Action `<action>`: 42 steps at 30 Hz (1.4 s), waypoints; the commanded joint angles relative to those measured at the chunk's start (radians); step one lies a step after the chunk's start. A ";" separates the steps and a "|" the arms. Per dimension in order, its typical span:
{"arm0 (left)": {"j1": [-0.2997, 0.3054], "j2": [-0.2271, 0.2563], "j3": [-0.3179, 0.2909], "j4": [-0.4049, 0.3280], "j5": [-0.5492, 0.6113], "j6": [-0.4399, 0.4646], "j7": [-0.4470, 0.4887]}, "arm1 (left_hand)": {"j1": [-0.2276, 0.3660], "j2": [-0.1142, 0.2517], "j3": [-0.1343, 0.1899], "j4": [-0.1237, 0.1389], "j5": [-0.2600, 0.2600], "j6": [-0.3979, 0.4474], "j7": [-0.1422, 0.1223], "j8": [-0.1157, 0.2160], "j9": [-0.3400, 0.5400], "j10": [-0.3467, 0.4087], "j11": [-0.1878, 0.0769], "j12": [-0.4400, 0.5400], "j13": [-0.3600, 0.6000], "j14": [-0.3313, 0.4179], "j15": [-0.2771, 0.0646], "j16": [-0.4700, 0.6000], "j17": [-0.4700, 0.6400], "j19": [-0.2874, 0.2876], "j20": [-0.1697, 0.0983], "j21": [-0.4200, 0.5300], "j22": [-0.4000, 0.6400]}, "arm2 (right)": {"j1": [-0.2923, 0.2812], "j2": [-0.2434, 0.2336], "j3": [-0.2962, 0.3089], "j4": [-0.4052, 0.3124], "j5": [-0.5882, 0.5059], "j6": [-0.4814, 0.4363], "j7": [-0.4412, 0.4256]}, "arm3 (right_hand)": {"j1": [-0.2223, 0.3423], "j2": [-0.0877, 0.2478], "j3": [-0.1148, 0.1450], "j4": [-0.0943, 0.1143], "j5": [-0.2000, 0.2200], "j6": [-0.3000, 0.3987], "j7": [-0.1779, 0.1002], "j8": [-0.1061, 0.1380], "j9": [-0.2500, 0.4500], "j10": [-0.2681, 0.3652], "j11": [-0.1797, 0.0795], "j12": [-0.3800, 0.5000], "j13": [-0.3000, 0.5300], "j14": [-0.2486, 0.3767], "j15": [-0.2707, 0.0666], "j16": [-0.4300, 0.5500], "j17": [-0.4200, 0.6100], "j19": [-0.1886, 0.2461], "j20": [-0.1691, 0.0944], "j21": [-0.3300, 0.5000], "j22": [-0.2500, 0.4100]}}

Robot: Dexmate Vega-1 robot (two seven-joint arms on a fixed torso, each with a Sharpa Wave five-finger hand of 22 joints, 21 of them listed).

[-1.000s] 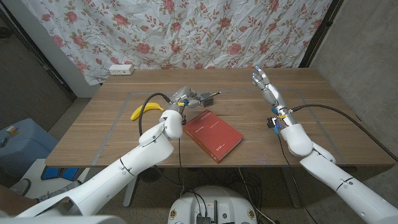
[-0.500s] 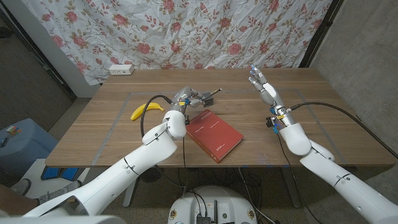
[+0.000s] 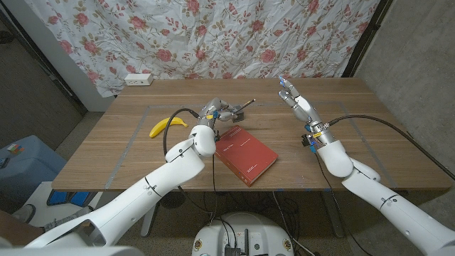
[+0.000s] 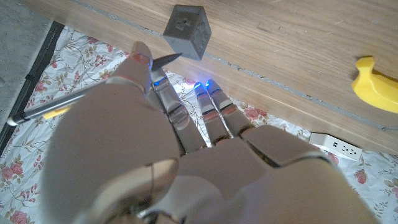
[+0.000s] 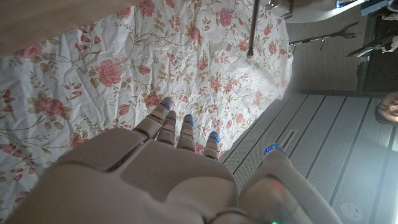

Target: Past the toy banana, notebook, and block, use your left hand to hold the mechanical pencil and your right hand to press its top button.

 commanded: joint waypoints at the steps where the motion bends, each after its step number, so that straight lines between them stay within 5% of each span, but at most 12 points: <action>1: -0.010 -0.016 0.006 0.018 -0.046 -0.013 0.037 | 0.003 0.009 -0.004 0.001 0.006 0.000 0.008 -0.001 0.004 0.030 -0.017 0.004 0.005 0.011 -0.166 -0.001 0.002 -0.004 -0.052 -0.001 0.004 | 0.016 0.011 -0.024 0.022 -0.040 0.022 -0.009 | 0.000 0.000 -0.007 0.001 0.006 0.008 -0.006 0.005 0.002 -0.004 -0.002 0.000 0.000 -0.010 0.001 -0.001 0.002 -0.006 -0.001 0.005 0.001; 42: -0.025 -0.022 0.024 0.044 -0.096 -0.038 0.079 | 0.003 0.010 -0.010 0.001 0.007 0.001 0.008 -0.007 0.005 0.032 -0.017 0.003 0.006 0.012 -0.165 -0.002 0.001 -0.002 -0.050 -0.001 0.004 | 0.032 -0.002 -0.094 -0.009 -0.171 -0.065 -0.080 | -0.029 0.021 -0.005 0.016 0.022 0.012 -0.006 -0.001 -0.001 -0.043 -0.004 -0.003 -0.002 -0.029 0.005 0.000 0.005 -0.019 -0.008 0.009 0.001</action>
